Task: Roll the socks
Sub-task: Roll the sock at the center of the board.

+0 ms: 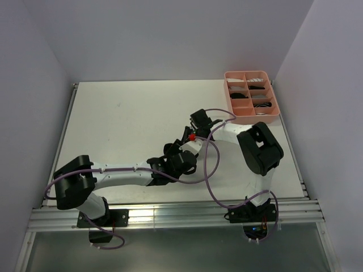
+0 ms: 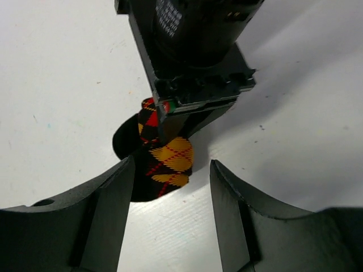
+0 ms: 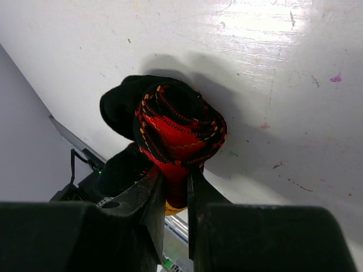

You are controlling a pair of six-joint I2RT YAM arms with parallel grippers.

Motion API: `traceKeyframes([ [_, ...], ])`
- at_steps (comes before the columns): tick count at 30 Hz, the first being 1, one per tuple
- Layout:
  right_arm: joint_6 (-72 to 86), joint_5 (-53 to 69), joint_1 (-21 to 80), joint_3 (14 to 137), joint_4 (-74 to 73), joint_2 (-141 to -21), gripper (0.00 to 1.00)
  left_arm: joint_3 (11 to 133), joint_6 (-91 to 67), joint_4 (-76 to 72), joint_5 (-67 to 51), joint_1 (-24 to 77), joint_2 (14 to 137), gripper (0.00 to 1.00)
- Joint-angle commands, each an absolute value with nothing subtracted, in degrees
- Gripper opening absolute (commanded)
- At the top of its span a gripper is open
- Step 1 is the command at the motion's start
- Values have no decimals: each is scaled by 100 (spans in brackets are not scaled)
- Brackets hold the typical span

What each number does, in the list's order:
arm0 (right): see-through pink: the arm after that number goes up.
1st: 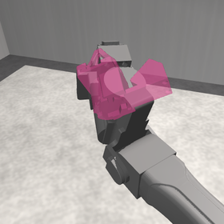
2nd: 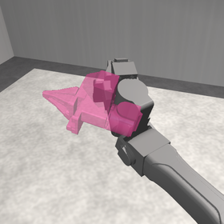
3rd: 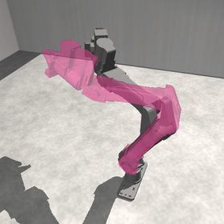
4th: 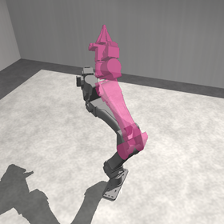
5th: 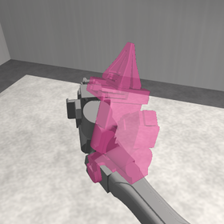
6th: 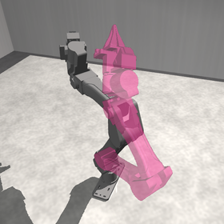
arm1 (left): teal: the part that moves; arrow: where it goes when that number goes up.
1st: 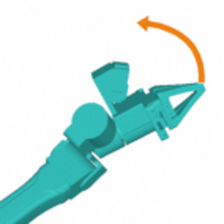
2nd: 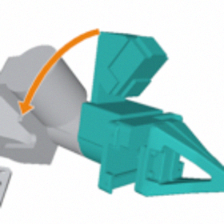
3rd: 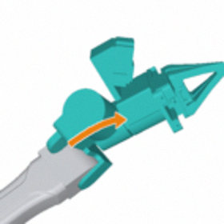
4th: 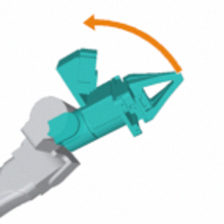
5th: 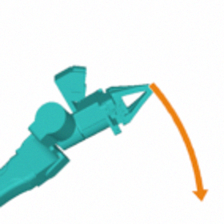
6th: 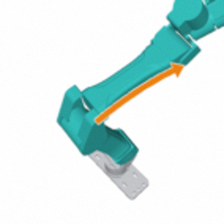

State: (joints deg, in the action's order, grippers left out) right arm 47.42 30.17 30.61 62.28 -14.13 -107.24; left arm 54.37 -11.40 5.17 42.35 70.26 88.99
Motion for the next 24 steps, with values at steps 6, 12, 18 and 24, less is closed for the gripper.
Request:
traceKeyframes([
  [6, 4597, 2865, 2944, 6196, -1600, -10890, 0, 5063, -607, -877, 4210, 6557, 9271, 61],
  [12, 4597, 2944, 2944, 6170, -1573, -10934, 0, 5133, -720, -949, 4149, 6451, 9799, 61],
  [18, 4632, 3014, 2936, 6091, -1494, -10942, 0, 5150, -940, -747, 4131, 6390, 10089, 61],
  [24, 4702, 3094, 2936, 5994, -1398, -10942, 0, 5238, -1229, -572, 4236, 6249, 10573, 60],
])
